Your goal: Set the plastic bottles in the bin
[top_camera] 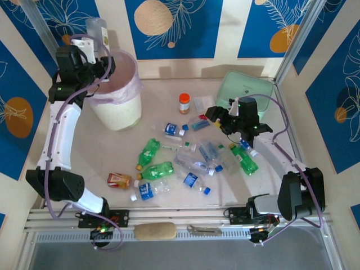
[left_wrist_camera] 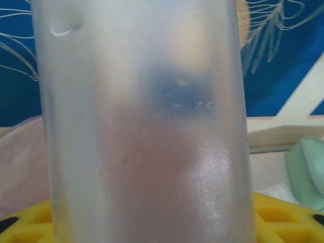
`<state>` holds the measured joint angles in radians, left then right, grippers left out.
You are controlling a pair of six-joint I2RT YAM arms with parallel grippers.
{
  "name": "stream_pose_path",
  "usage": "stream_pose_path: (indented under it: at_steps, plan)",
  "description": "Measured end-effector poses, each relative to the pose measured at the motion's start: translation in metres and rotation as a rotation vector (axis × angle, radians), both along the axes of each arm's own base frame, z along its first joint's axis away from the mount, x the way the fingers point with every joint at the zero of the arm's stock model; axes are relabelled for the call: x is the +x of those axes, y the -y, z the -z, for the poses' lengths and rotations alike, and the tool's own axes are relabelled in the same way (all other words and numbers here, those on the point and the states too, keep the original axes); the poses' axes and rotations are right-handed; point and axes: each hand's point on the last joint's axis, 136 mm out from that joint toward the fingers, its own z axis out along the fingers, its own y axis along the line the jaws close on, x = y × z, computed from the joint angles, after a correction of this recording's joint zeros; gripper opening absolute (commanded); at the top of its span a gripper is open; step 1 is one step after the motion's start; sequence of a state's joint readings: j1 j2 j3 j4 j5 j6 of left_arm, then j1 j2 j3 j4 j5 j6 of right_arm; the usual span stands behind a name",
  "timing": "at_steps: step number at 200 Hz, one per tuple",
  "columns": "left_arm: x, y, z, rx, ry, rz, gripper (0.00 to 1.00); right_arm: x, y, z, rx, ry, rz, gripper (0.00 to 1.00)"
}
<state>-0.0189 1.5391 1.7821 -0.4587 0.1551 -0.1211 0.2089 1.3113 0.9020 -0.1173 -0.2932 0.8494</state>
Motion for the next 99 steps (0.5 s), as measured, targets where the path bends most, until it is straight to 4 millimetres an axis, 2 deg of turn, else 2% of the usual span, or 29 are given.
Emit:
stream_pose_path:
  at_steps: [13,69,89,99]
  plan:
    - [0.01,-0.007,0.007,0.002,-0.018,-0.019,0.5,-0.001,-0.002,-0.002,-0.006,0.008,-0.014,1.0]
    - [0.039,-0.022,0.075,0.011,-0.205,-0.061,0.54,-0.008,-0.012,-0.011,-0.063,0.059,-0.058,0.99]
    - [0.041,-0.025,0.089,0.013,-0.249,-0.069,0.59,-0.009,-0.01,-0.013,-0.077,0.07,-0.049,0.99]
    - [0.041,-0.026,0.092,0.017,-0.26,-0.068,0.67,-0.009,-0.009,-0.014,-0.08,0.073,-0.045,0.99]
